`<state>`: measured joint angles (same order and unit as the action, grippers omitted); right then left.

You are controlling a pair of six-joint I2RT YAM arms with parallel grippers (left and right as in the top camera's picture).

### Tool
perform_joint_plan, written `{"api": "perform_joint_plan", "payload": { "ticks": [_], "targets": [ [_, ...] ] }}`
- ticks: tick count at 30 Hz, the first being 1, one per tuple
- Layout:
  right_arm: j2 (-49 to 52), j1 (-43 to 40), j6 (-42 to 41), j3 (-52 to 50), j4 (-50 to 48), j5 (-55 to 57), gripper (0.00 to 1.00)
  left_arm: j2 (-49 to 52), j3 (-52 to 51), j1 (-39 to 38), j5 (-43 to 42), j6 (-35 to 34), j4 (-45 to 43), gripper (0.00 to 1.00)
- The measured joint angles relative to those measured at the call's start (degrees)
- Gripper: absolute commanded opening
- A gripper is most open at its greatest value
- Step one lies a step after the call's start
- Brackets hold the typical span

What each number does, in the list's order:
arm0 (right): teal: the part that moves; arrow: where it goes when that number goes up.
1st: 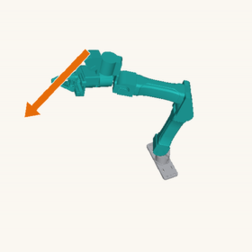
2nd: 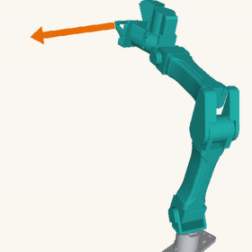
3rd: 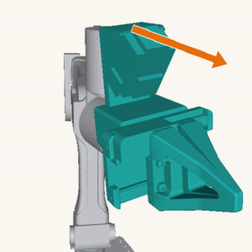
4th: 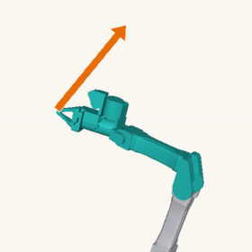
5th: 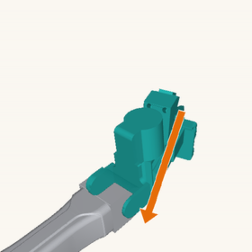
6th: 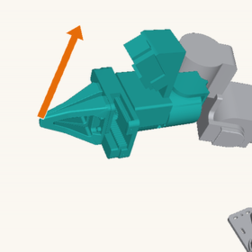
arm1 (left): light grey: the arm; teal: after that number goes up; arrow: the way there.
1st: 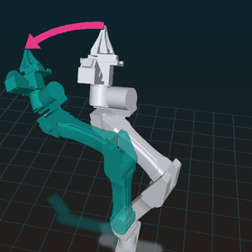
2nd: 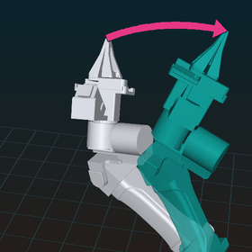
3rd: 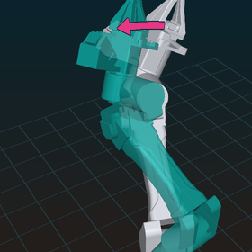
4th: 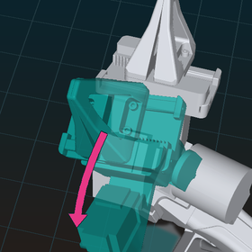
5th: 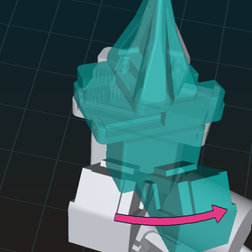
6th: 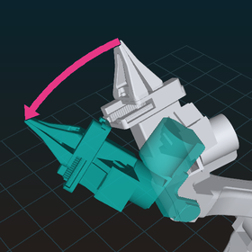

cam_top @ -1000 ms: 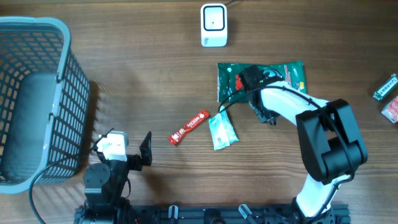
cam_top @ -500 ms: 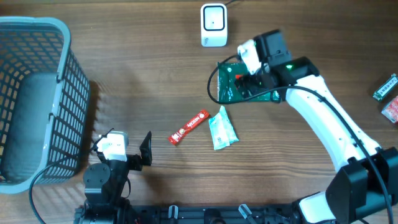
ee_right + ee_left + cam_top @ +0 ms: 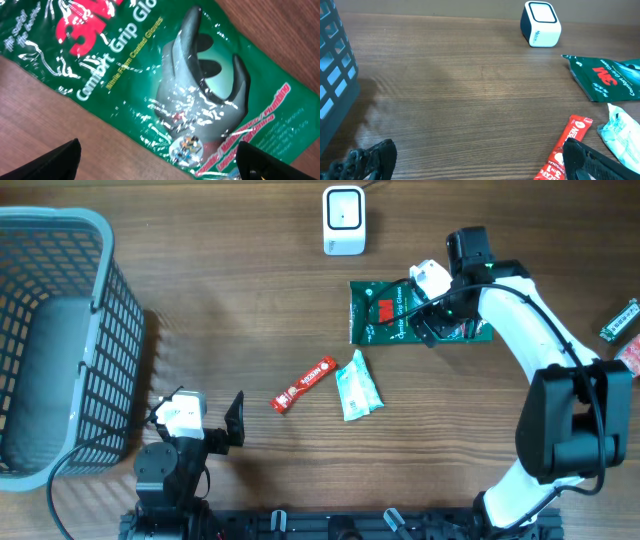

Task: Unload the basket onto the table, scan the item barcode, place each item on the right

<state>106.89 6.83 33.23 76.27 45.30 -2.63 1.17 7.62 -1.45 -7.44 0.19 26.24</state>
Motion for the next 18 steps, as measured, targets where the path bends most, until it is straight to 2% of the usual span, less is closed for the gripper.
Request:
{"api": "perform_joint_plan", "payload": {
  "ticks": [5, 6, 7, 8, 9, 10, 14, 18],
  "targets": [
    [6.6, -1.5, 0.1, 0.0, -4.7, 2.2, 1.00, 0.0, 0.0, 0.0, 0.0, 0.0, 0.0, 1.00],
    [7.9, -1.5, 0.0, 0.0, -5.2, 3.5, 0.96, 0.0, 0.0, 0.0, 0.0, 0.0, 0.0, 1.00],
    [8.6, -1.6, -0.2, 0.1, -5.3, 3.6, 0.80, 0.0, 0.0, 0.0, 0.0, 0.0, 0.0, 1.00],
    [8.6, -1.6, -0.3, 0.4, -5.2, 4.2, 0.54, 0.0, 0.0, 0.0, 0.0, 0.0, 0.0, 1.00],
    [9.1, -1.6, -1.3, 0.8, -3.9, 4.2, 0.24, 0.0, 0.0, 0.0, 0.0, 0.0, 0.0, 1.00],
    [9.5, -1.4, -2.0, 1.3, -2.4, 4.1, 0.04, 0.0, 0.0, 0.0, 0.0, 0.0, 0.0, 1.00],
    [9.9, -1.0, -8.3, 1.9, 2.6, 1.5, 0.04, 0.0, 0.0, 0.0, 0.0, 0.0, 0.0, 1.00],
    [10.0, -1.8, -14.0, 1.9, 5.1, -7.1, 0.05, 0.0, 0.0, 0.0, 0.0, 0.0, 0.0, 1.00]
  ]
}}
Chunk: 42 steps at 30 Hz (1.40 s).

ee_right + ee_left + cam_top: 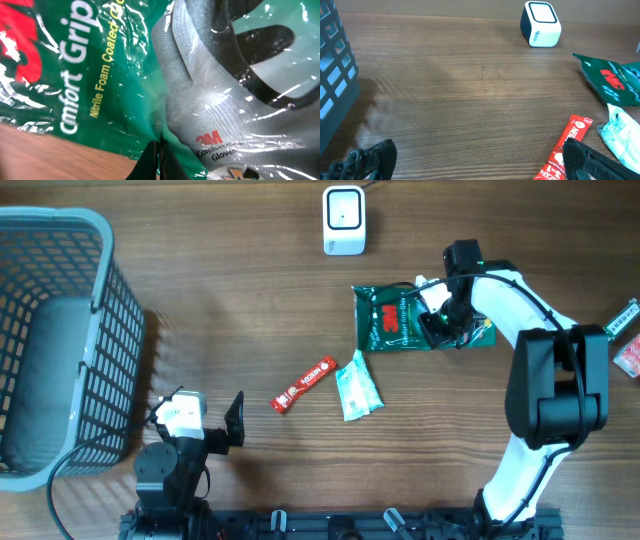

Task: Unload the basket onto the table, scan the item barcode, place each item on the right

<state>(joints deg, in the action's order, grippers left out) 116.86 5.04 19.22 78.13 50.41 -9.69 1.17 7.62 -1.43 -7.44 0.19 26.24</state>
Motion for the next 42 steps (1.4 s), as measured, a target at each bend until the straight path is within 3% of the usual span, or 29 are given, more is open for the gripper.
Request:
{"api": "perform_joint_plan", "payload": {
  "ticks": [4, 6, 10, 13, 24, 27, 33, 39, 40, 41, 42],
  "targets": [
    [-0.5, 0.4, -7.5, 0.0, 0.4, -9.9, 0.05, 0.0, 0.0, 0.0, 0.0, 0.0, 0.0, 1.00],
    [-2.3, 0.8, -12.0, 0.0, -1.9, -9.5, 0.05, 0.0, 0.0, 0.0, 0.0, 0.0, 0.0, 1.00],
    [-12.9, 1.2, -22.1, 0.1, -4.0, 3.0, 0.14, 0.0, 0.0, 0.0, 0.0, 0.0, 0.0, 1.00],
    [-17.4, 0.6, -25.1, 1.0, -8.1, 12.6, 0.07, 0.0, 0.0, 0.0, 0.0, 0.0, 0.0, 1.00],
    [-3.4, -3.1, -24.4, 1.1, -24.4, 22.7, 0.05, 0.0, 0.0, 0.0, 0.0, 0.0, 0.0, 1.00],
    [-1.4, -4.7, -25.8, 1.2, -21.6, 23.1, 0.04, 0.0, 0.0, 0.0, 0.0, 0.0, 0.0, 1.00],
    [-0.1, -4.8, -27.2, 1.2, -5.8, 19.0, 0.05, 0.0, 0.0, 0.0, 0.0, 0.0, 0.0, 1.00],
    [-1.5, -3.5, -27.8, 1.1, -1.5, 11.5, 0.04, 0.0, 0.0, 0.0, 0.0, 0.0, 0.0, 1.00],
    [-3.1, -3.5, -28.5, 1.1, -0.4, 10.9, 0.13, 0.0, 0.0, 0.0, 0.0, 0.0, 0.0, 1.00],
    [-5.2, -3.5, -29.0, 1.2, 0.6, 10.5, 0.32, 0.0, 0.0, 0.0, 0.0, 0.0, 0.0, 1.00],
    [-7.6, -3.3, -29.8, 1.2, 1.6, 10.3, 0.60, 0.0, 0.0, 0.0, 0.0, 0.0, 0.0, 1.00]
  ]
}}
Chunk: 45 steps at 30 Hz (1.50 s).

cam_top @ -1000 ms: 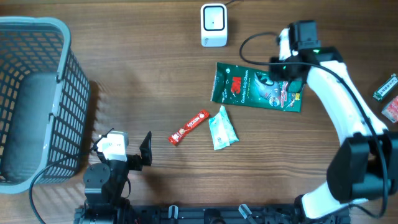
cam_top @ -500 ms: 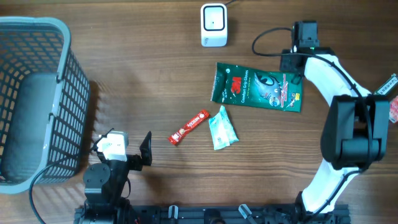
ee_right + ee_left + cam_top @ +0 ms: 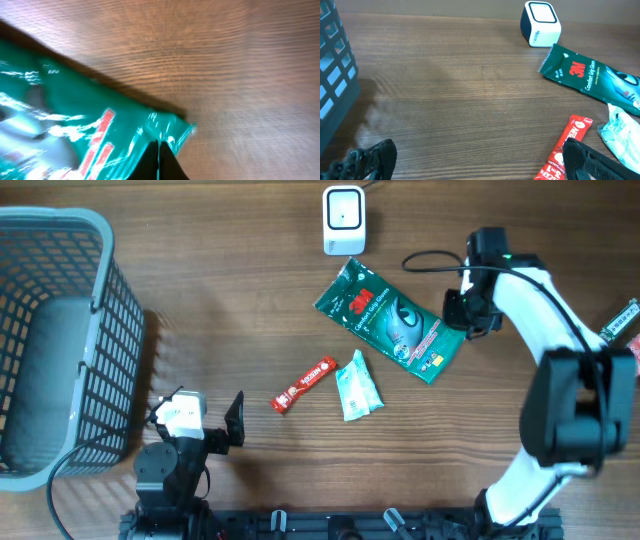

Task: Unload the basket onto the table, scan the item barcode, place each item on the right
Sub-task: 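Grasp the glove pack edge with the right gripper and lift it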

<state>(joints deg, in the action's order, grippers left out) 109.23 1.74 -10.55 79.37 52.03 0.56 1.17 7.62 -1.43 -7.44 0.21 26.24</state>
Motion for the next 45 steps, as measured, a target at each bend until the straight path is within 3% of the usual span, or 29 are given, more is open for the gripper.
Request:
{"api": "perform_joint_plan", "payload": {
  "ticks": [1, 2, 5, 7, 10, 15, 30, 31, 33, 34, 35, 40, 45],
  "targets": [
    [-3.7, 0.6, -0.4, 0.2, 1.3, -0.2, 0.90, 0.0, 0.0, 0.0, 0.0, 0.0, 0.0, 1.00],
    [-6.1, 1.4, -0.4, 0.4, 1.7, -0.4, 1.00, 0.0, 0.0, 0.0, 0.0, 0.0, 0.0, 1.00],
    [-11.6, 7.3, 3.1, 1.4, -1.1, -0.6, 1.00, 0.0, 0.0, 0.0, 0.0, 0.0, 0.0, 1.00],
    [-11.1, 13.4, 10.4, 1.5, -4.8, -0.6, 1.00, 0.0, 0.0, 0.0, 0.0, 0.0, 0.0, 1.00],
    [-7.3, 18.3, 17.1, 1.0, -7.6, -1.3, 1.00, 0.0, 0.0, 0.0, 0.0, 0.0, 0.0, 1.00],
    [3.5, 19.1, 22.5, 0.5, -10.8, -1.4, 1.00, 0.0, 0.0, 0.0, 0.0, 0.0, 0.0, 1.00],
    [5.1, 21.7, 24.4, -6.2, -13.5, 1.4, 1.00, 0.0, 0.0, 0.0, 0.0, 0.0, 0.0, 1.00],
    [5.2, 21.8, 24.1, -6.3, -13.6, 1.7, 0.94, 0.0, 0.0, 0.0, 0.0, 0.0, 0.0, 1.00],
    [5.8, 21.8, 23.7, -6.2, -13.4, 1.3, 0.52, 0.0, 0.0, 0.0, 0.0, 0.0, 0.0, 1.00],
    [6.2, 21.8, 23.7, -5.9, -13.3, 0.9, 0.20, 0.0, 0.0, 0.0, 0.0, 0.0, 0.0, 1.00],
    [6.6, 21.9, 23.7, -5.4, -13.2, 0.8, 0.05, 0.0, 0.0, 0.0, 0.0, 0.0, 0.0, 1.00],
    [7.8, 20.7, 23.7, -3.4, -10.6, -0.5, 0.04, 0.0, 0.0, 0.0, 0.0, 0.0, 0.0, 1.00],
    [9.1, 20.6, 22.2, 1.2, 2.3, -13.8, 0.05, 0.0, 0.0, 0.0, 0.0, 0.0, 0.0, 1.00]
  ]
}}
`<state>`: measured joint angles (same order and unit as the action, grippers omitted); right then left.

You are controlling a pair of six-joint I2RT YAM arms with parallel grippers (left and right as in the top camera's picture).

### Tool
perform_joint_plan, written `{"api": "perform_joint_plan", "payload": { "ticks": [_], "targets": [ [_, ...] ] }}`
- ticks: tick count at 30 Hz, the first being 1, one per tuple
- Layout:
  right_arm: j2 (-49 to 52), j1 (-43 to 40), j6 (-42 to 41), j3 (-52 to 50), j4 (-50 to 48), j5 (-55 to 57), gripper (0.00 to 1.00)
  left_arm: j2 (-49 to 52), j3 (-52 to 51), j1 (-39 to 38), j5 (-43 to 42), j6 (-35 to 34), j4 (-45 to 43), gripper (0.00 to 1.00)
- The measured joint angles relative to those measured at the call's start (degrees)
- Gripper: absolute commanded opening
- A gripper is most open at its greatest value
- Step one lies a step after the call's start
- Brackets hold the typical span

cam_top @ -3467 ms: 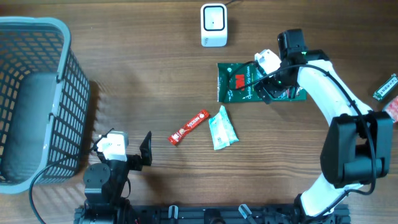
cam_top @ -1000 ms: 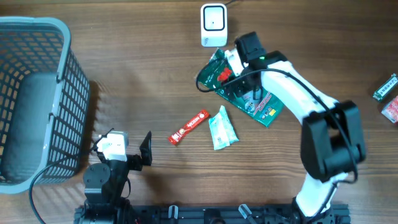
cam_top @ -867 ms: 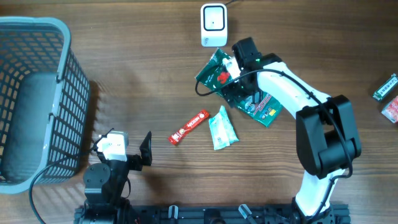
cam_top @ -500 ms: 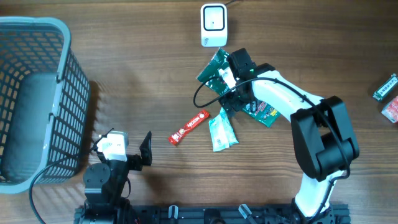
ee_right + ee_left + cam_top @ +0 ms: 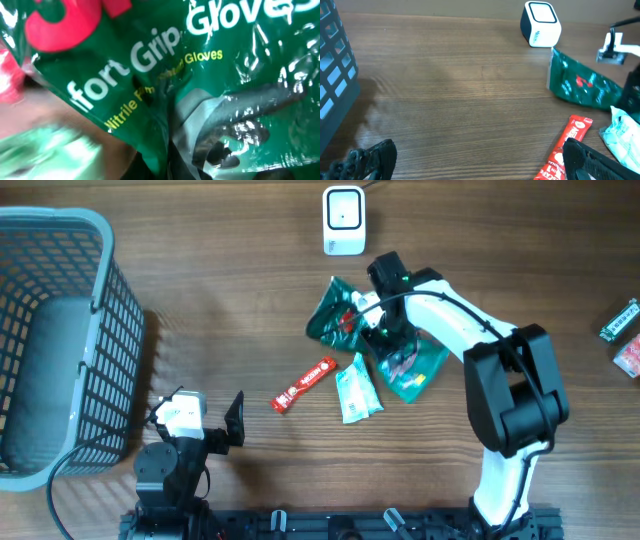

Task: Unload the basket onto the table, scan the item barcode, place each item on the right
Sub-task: 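Grasp the glove pack edge with the right gripper and lift it, then raise the glove pack with the right gripper up to the scanner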

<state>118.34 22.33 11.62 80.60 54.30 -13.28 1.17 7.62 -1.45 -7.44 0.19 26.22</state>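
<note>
The green 3M glove packet point(image 5: 335, 312) is bunched and tilted up below the white barcode scanner point(image 5: 343, 221). My right gripper point(image 5: 385, 328) is over its middle, shut on the packet's film point(image 5: 165, 90), which fills the right wrist view. In the left wrist view the packet point(image 5: 580, 86) stands on edge just in front of the scanner point(image 5: 541, 24). My left gripper point(image 5: 475, 161) rests low near the table's front, open and holding nothing.
A red coffee stick point(image 5: 305, 383) and a pale teal sachet point(image 5: 357, 388) lie just below the packet. A grey basket point(image 5: 100, 240) stands at the left. Two small packets point(image 5: 620, 320) lie at the right edge.
My right gripper has moved left from the packet's right corner to over its middle. The packet lay flat and diagonal; now it is bunched, tilted up and further left.
At first my right gripper was open over the flat packet right of the scanner. Then it was shut on the packet. Later the packet lay diagonal, nearer the scanner, held by a corner. Now it is bunched up below the scanner. The left arm stayed still.
</note>
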Motion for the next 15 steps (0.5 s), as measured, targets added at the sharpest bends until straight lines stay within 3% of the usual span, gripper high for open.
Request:
{"api": "perform_joint_plan", "payload": {
  "ticks": [4, 11, 15],
  "targets": [
    [-1.7, 0.6, -5.3, 5.1, 9.3, -7.8, 0.04, 0.0, 0.0, 0.0, 0.0, 0.0, 0.0, 1.00],
    [-20.3, -2.3, -19.8, 9.9, 10.4, -30.1, 0.04, 0.0, 0.0, 0.0, 0.0, 0.0, 0.0, 1.00],
    [-20.8, -4.4, -25.2, 8.7, -7.3, -51.3, 0.05, 0.0, 0.0, 0.0, 0.0, 0.0, 0.0, 1.00]
  ]
}}
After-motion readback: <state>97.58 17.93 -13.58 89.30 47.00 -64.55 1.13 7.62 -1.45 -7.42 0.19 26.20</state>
